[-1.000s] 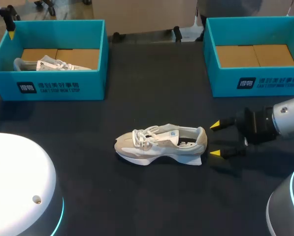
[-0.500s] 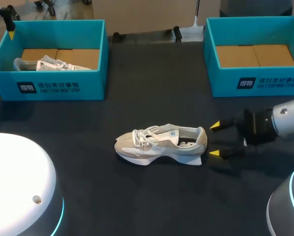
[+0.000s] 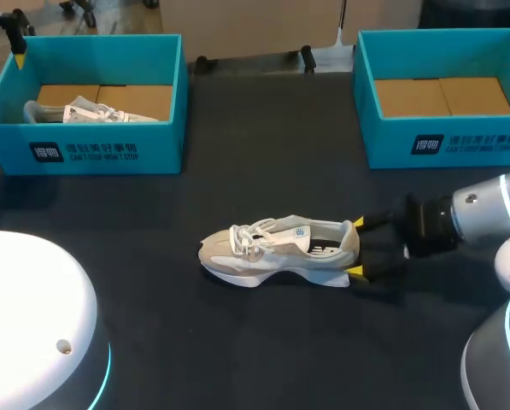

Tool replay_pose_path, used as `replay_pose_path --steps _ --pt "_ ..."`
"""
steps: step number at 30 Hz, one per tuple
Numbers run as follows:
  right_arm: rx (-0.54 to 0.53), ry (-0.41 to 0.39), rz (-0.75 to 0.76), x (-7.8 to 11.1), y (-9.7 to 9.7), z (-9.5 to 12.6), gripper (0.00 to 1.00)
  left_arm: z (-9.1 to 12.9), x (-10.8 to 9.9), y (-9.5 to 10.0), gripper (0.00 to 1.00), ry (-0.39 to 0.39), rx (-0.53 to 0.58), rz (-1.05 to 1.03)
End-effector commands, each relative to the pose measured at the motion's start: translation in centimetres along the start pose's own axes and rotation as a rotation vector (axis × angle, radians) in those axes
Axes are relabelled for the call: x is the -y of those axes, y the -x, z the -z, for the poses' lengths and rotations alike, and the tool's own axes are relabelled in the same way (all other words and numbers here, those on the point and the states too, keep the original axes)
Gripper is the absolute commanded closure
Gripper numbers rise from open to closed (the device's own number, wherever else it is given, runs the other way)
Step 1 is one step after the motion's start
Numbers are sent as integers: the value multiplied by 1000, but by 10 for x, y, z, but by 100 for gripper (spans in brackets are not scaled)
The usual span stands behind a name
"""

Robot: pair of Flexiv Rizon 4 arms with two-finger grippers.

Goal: Take the shoe out of the shoebox, open the shoe tongue, remove and reinsert the insole, then place the shoe into the shoebox

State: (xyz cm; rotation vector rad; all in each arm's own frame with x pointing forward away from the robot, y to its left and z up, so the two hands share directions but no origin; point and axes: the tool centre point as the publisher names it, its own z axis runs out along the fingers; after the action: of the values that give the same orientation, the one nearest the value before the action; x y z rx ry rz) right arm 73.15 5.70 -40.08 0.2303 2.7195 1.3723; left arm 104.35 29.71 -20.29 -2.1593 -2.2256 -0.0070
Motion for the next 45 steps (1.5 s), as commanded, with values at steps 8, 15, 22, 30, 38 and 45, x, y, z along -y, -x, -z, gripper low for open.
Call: replay_pose_path --steps 8,15,22,30,38,45 --pt "-13 32 -38 -9 -4 -41 0 0 1 0 0 2 -2 0" --pt "-1 38 -52 -7 1 -58 0 0 1 0 0 2 -2 0" --pt "-9 38 -46 -3 1 -61 78 0 1 0 0 2 -2 0" --pt "-59 14 7 -13 0 -49 100 0 1 0 0 2 -2 0" --pt "-123 22 24 -5 -5 -60 100 0 1 0 0 2 -2 0" --pt "-125 21 35 -6 -4 -60 100 0 1 0 0 2 -2 0"
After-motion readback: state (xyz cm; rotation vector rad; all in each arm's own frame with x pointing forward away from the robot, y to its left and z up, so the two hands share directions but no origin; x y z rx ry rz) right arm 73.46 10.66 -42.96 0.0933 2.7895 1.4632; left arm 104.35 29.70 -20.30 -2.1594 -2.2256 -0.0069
